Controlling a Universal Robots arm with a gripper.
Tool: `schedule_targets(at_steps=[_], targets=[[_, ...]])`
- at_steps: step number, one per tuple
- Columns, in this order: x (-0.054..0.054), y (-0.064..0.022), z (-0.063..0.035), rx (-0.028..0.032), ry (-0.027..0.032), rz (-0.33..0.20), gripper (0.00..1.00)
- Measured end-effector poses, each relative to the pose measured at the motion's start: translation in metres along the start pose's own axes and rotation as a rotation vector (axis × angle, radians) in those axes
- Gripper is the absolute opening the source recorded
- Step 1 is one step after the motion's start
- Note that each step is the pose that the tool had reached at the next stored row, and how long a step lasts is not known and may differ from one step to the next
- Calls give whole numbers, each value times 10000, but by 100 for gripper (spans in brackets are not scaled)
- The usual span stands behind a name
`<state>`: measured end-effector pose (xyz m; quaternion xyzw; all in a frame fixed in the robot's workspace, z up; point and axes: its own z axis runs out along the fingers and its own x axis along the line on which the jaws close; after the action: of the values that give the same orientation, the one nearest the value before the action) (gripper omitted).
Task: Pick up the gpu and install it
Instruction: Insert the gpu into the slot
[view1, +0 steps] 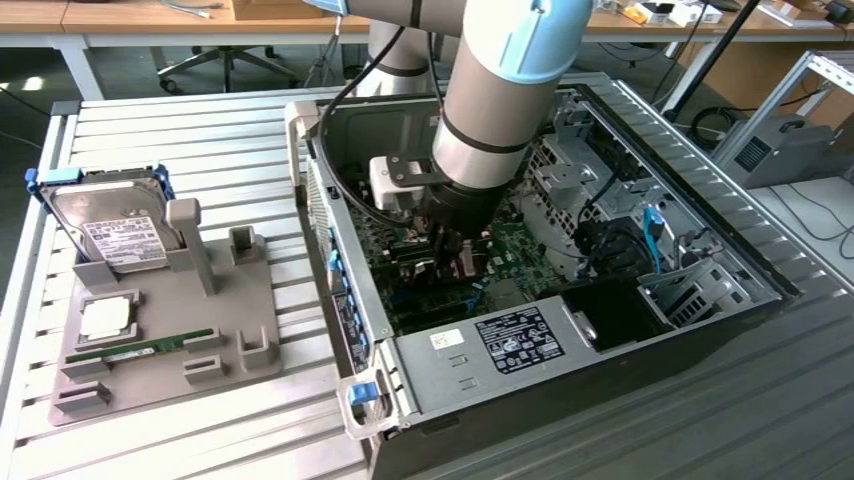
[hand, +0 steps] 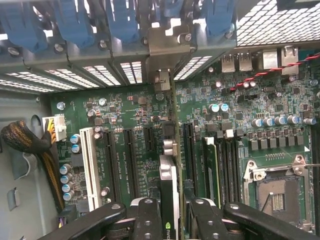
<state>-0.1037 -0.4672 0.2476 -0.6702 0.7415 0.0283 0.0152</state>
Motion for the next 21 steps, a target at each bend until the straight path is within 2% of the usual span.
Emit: schedule_targets(at_steps=[21], targets=[[1,1,9,5,-3,73,27]])
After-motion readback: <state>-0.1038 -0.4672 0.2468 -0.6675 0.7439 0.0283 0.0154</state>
